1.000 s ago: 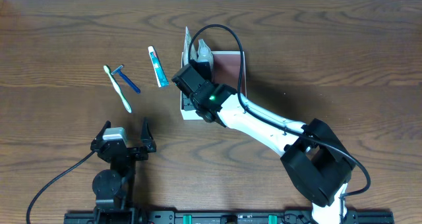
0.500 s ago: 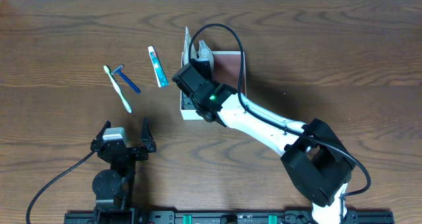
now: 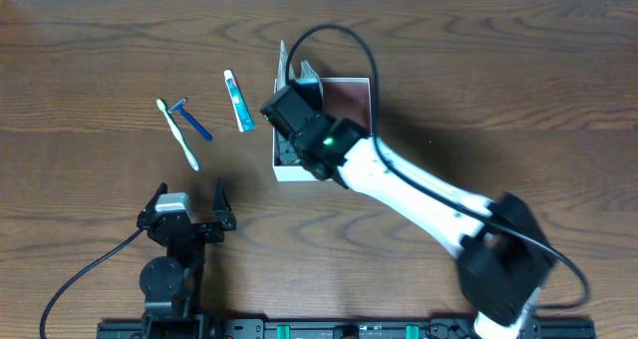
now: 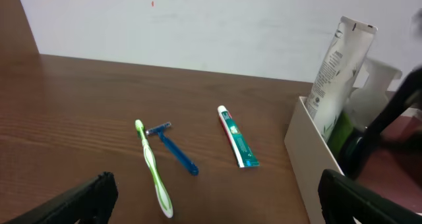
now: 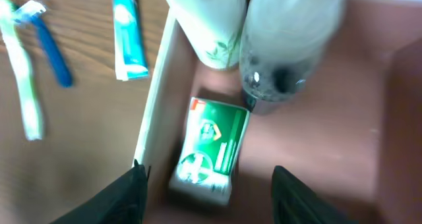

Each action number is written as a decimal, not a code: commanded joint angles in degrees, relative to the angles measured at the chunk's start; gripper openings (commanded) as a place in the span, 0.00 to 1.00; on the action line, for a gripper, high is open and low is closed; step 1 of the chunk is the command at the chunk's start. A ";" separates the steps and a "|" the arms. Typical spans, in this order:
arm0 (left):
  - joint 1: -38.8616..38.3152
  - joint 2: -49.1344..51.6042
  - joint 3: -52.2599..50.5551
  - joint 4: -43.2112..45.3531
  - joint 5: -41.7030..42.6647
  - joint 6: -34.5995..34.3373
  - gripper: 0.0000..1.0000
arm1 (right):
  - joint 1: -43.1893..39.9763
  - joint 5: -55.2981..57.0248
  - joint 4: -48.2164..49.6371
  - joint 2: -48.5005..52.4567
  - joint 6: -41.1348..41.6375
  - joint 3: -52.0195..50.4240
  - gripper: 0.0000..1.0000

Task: Pack container
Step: 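Open the right gripper and lift it out of the box to the side, then reach the left gripper to the green toothbrush and grasp its handle, then carry the toothbrush into the box and release it along the right side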

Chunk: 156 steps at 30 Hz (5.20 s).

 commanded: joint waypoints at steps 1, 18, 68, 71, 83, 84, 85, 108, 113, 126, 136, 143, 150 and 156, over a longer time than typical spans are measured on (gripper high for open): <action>0.33 -0.35 -1.05 -2.14 -0.48 0.98 0.98 | 0.39 1.88 -4.17 -8.94 -0.44 4.31 0.60; 0.33 -0.35 -1.05 -2.14 -0.52 1.01 0.98 | -30.12 5.62 -23.74 -20.48 2.19 4.42 0.99; 0.42 82.49 69.40 -31.74 3.91 -2.60 0.98 | -46.01 -5.14 -30.62 -3.85 1.97 4.37 0.99; 1.81 85.00 69.40 -31.32 -3.06 -12.20 0.99 | -46.01 -5.11 -30.62 -3.85 1.97 4.37 0.99; 12.11 95.51 69.35 -36.24 -4.81 -25.42 0.96 | -46.01 -5.11 -30.62 -3.85 1.97 4.37 0.99; 12.11 96.45 69.35 -36.26 -4.81 -25.16 0.95 | -46.01 -5.11 -30.62 -3.85 1.97 4.37 0.99; 12.09 97.42 69.35 -36.17 -4.81 -24.70 0.93 | -46.01 -5.11 -30.62 -3.85 1.97 4.37 0.99; 12.04 107.80 69.35 -30.99 -1.36 -19.65 0.65 | -46.01 -5.11 -30.62 -3.85 1.97 4.37 0.99; 12.04 108.78 69.24 -30.97 -1.33 -18.93 0.61 | -46.01 -5.11 -30.62 -3.85 1.95 4.37 0.99; 12.04 111.30 69.13 -30.99 -1.62 -17.42 0.48 | -46.01 -5.11 -30.62 -3.87 1.97 4.37 0.99; 12.04 111.32 69.13 -31.65 -2.03 -16.39 0.19 | -46.01 -5.11 -30.62 -3.85 1.97 4.37 0.99; 12.04 111.32 69.13 -31.98 -1.99 -16.44 0.06 | -46.01 -5.11 -30.62 -3.85 1.97 4.37 0.99; 12.04 111.30 69.16 -34.91 -2.01 -16.44 0.06 | -46.01 -5.11 -30.62 -3.85 1.97 4.37 0.99; 12.04 110.57 69.22 -36.46 -2.01 -16.41 0.06 | -46.01 -5.11 -30.62 -3.85 1.97 4.37 0.99</action>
